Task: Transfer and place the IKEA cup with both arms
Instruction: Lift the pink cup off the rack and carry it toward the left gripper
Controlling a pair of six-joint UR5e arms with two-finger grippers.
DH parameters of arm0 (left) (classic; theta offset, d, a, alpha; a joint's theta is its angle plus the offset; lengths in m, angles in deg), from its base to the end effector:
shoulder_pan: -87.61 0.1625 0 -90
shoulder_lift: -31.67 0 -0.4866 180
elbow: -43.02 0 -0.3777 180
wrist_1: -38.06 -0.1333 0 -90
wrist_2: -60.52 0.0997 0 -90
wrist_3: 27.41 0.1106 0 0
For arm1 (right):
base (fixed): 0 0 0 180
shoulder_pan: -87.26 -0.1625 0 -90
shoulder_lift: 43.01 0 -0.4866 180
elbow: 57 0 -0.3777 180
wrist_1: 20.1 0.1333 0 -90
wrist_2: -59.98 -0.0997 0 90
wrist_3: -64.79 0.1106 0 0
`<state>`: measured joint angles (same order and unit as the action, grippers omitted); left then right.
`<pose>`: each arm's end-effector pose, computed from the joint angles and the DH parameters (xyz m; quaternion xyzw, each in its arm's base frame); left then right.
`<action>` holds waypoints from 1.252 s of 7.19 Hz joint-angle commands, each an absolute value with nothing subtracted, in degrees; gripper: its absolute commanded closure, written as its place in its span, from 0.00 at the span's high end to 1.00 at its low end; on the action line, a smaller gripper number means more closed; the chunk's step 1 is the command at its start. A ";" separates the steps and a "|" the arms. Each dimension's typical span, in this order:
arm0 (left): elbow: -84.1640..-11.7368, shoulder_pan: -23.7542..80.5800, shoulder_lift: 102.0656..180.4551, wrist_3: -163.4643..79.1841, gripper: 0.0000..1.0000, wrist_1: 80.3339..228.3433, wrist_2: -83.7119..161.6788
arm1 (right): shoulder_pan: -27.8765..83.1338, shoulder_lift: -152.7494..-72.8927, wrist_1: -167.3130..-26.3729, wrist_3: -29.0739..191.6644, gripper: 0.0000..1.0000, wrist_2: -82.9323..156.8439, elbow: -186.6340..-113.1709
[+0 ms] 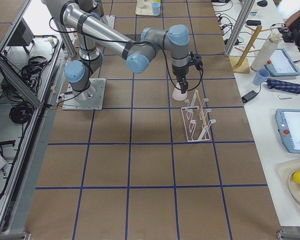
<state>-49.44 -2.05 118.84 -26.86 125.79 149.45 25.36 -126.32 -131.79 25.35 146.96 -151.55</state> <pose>-0.1326 -0.4592 0.5451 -0.0020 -0.9997 0.0231 0.0092 -0.1341 -0.5465 0.4816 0.1007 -0.9904 0.0903 0.0288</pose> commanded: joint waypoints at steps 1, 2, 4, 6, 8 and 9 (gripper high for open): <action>-49.44 -2.04 118.77 -26.88 1.00 125.86 149.37 | 24.60 -129.92 -123.32 25.85 0.00 146.73 -149.55; -49.53 -2.04 118.77 -26.97 1.00 125.86 149.37 | 22.42 -131.50 -119.71 30.91 0.00 146.29 -149.54; -51.45 -1.77 118.07 -25.84 1.00 125.86 149.11 | 11.74 -133.01 -115.12 50.27 0.00 144.45 -149.54; -54.78 -0.47 115.97 -12.73 1.00 126.12 149.02 | 1.78 -133.10 -112.30 71.04 0.00 132.03 -149.54; -56.64 6.53 113.59 -10.98 1.00 127.00 136.46 | -0.71 -133.19 -111.33 78.29 0.00 114.13 -150.33; -58.30 9.79 112.97 -10.80 1.00 127.35 130.02 | -2.02 -133.19 -111.33 81.29 0.00 105.33 -150.60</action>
